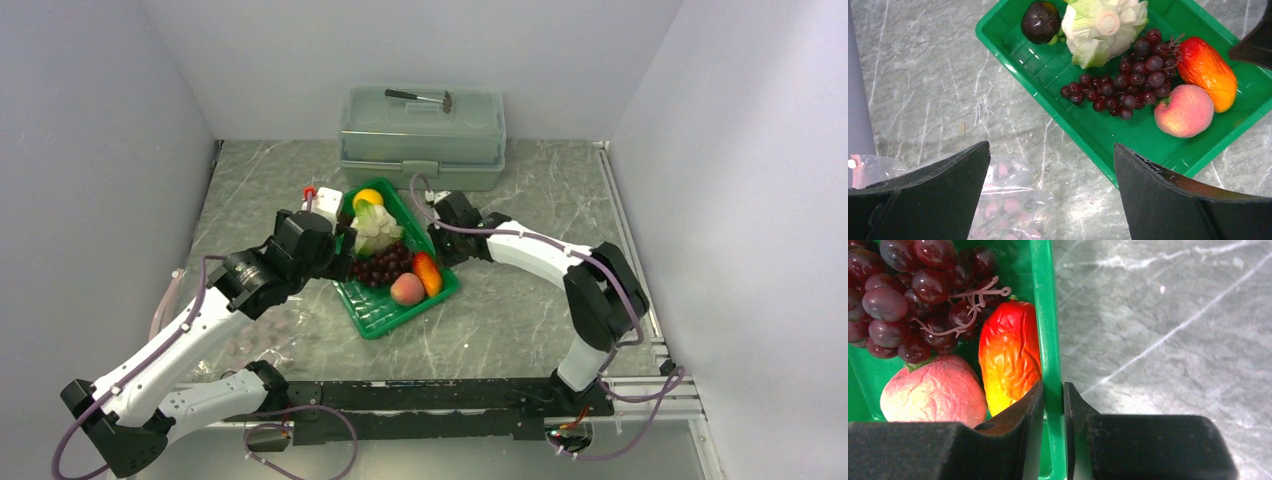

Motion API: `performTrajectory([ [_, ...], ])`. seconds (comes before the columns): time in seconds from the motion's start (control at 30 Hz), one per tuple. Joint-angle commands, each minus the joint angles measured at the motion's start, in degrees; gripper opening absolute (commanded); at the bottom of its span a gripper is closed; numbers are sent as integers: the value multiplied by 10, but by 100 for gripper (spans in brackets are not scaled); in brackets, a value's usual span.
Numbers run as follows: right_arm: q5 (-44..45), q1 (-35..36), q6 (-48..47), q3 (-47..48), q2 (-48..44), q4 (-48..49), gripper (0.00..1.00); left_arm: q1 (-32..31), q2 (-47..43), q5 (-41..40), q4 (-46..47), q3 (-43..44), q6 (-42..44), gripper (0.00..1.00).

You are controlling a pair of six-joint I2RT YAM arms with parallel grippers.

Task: Place the food in the zip-top bag and seal the zipper
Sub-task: Move the bin to the center of the board.

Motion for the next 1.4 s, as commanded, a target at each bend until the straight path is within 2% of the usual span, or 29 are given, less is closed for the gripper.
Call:
performTrajectory([
  [0.0, 39, -4, 35, -30, -70, 20, 0, -2, 1, -7, 5, 15, -5, 98],
  [0.37, 95, -12, 82, -128, -154, 13, 0, -2, 4, -3, 5, 15, -5, 98],
  [0.83, 133, -102, 59, -203, -265, -31, 0, -2, -1, 1, 5, 15, -5, 98],
  [1.17, 139, -127, 67, -209, -248, -35, 0, -2, -4, 3, 6, 15, -5, 98],
  [1.2, 141, -127, 69, -208, -246, -37, 2, -2, -5, 4, 5, 15, -4, 98],
  [1.27, 145, -127, 71, -208, -248, -39, 13, -2, -4, 5, 6, 16, -4, 98],
  [1.37, 145, -127, 74, -205, -257, -43, 20, -2, -4, 7, 5, 16, -4, 98],
])
